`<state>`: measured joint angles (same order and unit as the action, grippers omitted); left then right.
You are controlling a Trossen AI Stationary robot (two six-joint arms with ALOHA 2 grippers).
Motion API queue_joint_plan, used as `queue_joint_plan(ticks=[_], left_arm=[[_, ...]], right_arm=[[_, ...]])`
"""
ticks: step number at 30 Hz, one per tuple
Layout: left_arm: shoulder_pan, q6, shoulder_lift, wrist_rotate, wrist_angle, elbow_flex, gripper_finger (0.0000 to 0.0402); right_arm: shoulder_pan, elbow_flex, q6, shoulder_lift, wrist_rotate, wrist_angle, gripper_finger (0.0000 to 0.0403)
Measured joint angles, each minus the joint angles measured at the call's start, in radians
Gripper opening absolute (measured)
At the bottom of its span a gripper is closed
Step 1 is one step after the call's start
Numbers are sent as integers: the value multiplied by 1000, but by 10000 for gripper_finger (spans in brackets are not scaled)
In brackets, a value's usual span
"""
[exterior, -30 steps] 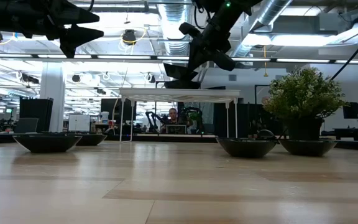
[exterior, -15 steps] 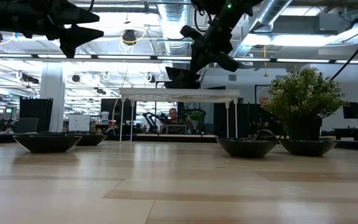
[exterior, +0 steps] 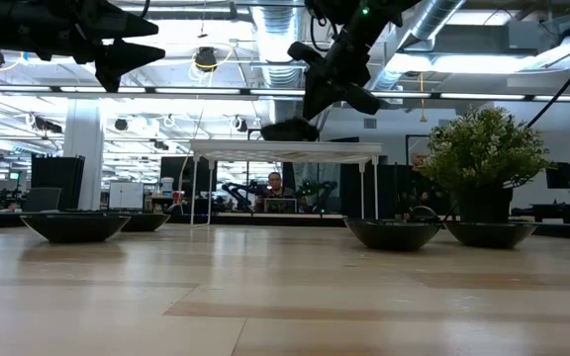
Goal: Pick & Place Mini shaped plates
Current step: Stack the distorted square plate on top of the other distorted square plates on the shelf, then put the leaf-shaped plate on the shelf
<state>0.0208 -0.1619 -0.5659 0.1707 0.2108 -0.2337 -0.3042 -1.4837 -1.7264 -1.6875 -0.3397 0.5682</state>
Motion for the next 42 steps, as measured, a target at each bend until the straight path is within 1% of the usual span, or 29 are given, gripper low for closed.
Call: queue_joint_plan(ticks=[7,10,17,22,26,31,36,39,42], left_arm=[[0,0,0,0,0,0,209],[0,0,0,0,0,0,209],[0,0,0,0,0,0,209],[0,0,0,0,0,0,209],[0,0,0,0,0,0,209],[0,0,0,0,0,0,209],[0,0,0,0,0,0,209],[0,0,0,0,0,0,209],[0,0,0,0,6,0,209]], right_arm=[[0,0,6,0,-1,-42,49],[-6,0,47,0,-1,-85,53],[-13,-1,176,10,-2,-246,54],[-1,-2,359,23,0,-358,54],[22,-1,517,40,19,-401,54],[50,-1,663,76,26,-372,54],[53,0,739,129,26,-232,52],[53,0,786,161,26,-146,38],[53,0,874,195,26,-78,10]])
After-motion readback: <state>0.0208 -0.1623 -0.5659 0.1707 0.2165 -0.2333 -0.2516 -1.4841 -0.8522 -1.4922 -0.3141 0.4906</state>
